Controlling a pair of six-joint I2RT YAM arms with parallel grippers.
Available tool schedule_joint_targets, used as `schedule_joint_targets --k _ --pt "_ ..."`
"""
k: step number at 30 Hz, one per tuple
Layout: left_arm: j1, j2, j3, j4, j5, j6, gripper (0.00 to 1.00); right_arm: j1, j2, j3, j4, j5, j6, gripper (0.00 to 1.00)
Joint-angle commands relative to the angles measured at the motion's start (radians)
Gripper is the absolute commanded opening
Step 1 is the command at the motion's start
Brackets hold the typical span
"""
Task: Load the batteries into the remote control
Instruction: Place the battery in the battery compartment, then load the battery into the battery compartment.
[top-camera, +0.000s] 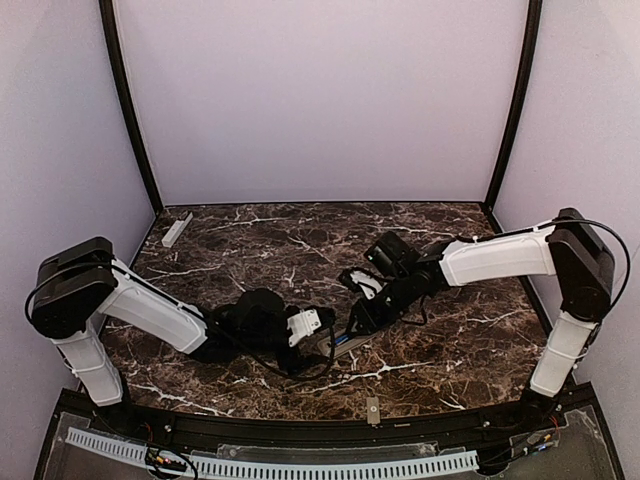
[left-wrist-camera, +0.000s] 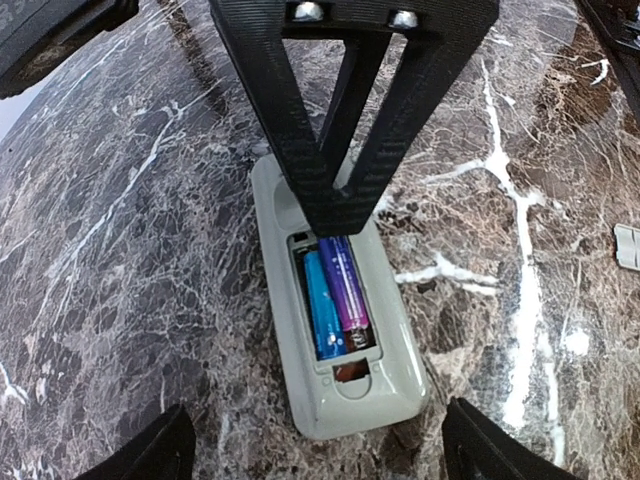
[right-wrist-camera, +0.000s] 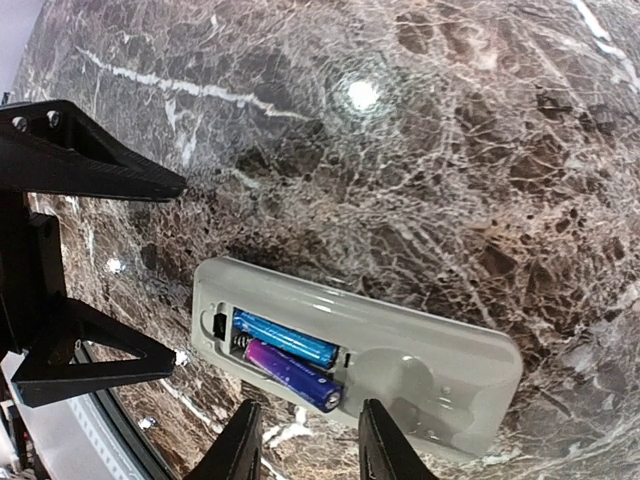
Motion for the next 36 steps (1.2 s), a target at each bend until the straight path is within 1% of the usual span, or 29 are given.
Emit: schedule_joint_targets --k 1,5,9,13,23,27,36 --pt "-0.006 0.01 -0.014 0.05 0.015 0.015 0.86 0.041 -0.019 0.023 -0.028 0.104 -0.016 0.33" --pt "-0.007 0.024 -0.012 0.058 0.016 0.019 0.85 0.051 -0.005 0.037 -0.036 0.131 -0.019 0.32" --pt "-0.007 0.04 -0.002 0.061 0.023 0.021 0.8 0.067 0.01 0.058 -0.054 0.156 -0.027 0.26" --pt "-0.012 0.066 0.013 0.06 0.048 0.023 0.74 0.076 0.016 0.073 -0.071 0.176 -0.031 0.22" --pt "-0.018 0.096 0.014 0.068 0.051 0.021 0.72 0.095 0.043 0.095 -0.098 0.194 -0.036 0.2" --pt "-0.02 0.102 0.017 0.07 0.053 0.022 0.69 0.099 0.06 0.099 -0.099 0.201 -0.037 0.2" --pt "-0.02 0.122 0.034 0.061 0.061 0.018 0.56 0.113 0.073 0.107 -0.111 0.215 -0.046 0.14"
